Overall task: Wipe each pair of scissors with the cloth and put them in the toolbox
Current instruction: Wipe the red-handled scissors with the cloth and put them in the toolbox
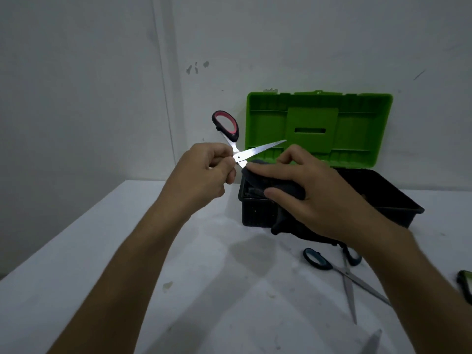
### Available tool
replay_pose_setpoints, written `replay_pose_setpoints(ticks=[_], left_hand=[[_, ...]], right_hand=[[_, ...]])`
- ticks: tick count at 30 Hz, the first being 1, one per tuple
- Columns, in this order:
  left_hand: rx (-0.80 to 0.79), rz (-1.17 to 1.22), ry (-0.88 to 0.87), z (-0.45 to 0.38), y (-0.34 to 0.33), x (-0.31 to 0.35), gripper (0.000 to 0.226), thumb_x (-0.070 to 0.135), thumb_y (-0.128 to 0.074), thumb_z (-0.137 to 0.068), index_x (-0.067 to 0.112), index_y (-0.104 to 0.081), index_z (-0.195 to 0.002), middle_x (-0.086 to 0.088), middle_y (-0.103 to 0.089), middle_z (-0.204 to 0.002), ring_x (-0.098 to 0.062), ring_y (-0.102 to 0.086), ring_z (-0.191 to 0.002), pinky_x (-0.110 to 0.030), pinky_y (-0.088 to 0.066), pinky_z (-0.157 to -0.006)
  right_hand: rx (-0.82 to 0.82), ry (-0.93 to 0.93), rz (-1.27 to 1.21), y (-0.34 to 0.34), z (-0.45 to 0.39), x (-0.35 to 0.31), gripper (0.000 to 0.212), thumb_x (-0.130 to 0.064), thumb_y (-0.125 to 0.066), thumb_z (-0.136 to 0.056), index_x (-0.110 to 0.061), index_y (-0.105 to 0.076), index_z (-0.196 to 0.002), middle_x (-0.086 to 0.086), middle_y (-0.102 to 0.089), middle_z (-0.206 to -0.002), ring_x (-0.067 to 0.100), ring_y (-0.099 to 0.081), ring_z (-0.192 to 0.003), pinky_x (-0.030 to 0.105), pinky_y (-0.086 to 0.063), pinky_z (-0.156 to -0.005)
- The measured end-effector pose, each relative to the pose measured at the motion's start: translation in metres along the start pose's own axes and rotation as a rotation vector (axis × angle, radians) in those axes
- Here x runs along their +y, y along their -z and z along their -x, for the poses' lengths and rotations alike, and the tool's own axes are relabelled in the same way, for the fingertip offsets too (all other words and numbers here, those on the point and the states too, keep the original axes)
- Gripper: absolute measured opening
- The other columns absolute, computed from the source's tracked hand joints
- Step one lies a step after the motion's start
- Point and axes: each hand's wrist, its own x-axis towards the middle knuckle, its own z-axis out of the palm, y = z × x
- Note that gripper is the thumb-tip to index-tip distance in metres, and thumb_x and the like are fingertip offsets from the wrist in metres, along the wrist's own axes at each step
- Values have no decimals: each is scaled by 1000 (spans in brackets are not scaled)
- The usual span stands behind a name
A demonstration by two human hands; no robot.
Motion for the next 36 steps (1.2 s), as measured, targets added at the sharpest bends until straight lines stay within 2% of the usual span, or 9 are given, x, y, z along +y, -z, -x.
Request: replay_pose_setpoints(ticks=[3,7,10,13,15,21,25,30,36], left_hand=[[97,106,54,-6,6,-1,25,6,-47,-99,16,-65,-83,0,-55,-59,-7,-37,-41,-15,-31,-38],[174,152,88,-15,11,-8,25,8,-46,-99,15,-62,-81,-1,-54,-62,-10,-36,-44,-16,-29,-38],[127,40,89,-19,9,-16,22,11,-47,-99,16,-66,-88,3,-58,-60,-11,-40,-45,-20,-34,-42],[25,26,77,-18,2,-14,21,9,-47,-99,10,-66,-90,1,-57,-59,-11,-38,-43,-18,-32,-40],[22,91,72,-16,1,-8,20,8,-47,-100,8,-65,-91,-1,-54,-61,-11,-37,-43,-15,-30,-38],[122,233,96,-13,10,-8,19,9,-47,-100,13,-64,-92,-1,-54,-64,-9,-38,-41,-15,-29,-37],[168,223,96,-14,1,-10,23,10,-46,-100,15,-63,-86,0,-55,-62,-8,-39,-40,-14,-31,-37],[123,98,86,-11,-10,-9,20,11,-47,-100,11,-66,-93,-1,-57,-63,-10,-41,-45,-16,-33,-40],[-1,298,160,-3,-4,-2,22,10,-47,-100,13,-61,-84,-1,-54,-66,-10,-38,-41,-15,-27,-37]], right_hand=[[-19,-2,52,2,0,3,41,-36,-58,-94,-52,-55,-132,-16,-42,-102,7,-53,-81,34,-50,-67],[-43,-13,111,11,3,11,35,-38,-59,-93,-53,-61,-124,-18,-44,-97,3,-51,-80,28,-44,-65],[90,-16,-26,10,1,13,34,-39,-59,-91,-49,-64,-123,-15,-46,-96,5,-52,-84,20,-40,-66],[164,-30,-53,1,-3,10,37,-39,-60,-91,-47,-62,-127,-11,-44,-100,6,-52,-88,25,-46,-72],[104,-39,-26,-4,-4,10,40,-41,-59,-91,-50,-58,-130,-14,-41,-101,5,-52,-88,29,-50,-73],[-42,-33,-42,8,1,16,36,-35,-61,-91,-52,-62,-123,-18,-45,-99,4,-52,-86,20,-44,-69],[45,-20,-35,17,4,20,32,-27,-62,-88,-45,-71,-112,-13,-49,-96,7,-54,-84,18,-41,-63],[206,-6,-33,11,2,14,34,-27,-64,-92,-41,-67,-122,-9,-46,-100,7,-53,-89,17,-43,-72],[9,-93,3,8,3,14,34,-44,-51,-93,-51,-59,-125,-14,-49,-97,3,-54,-85,30,-47,-72]])
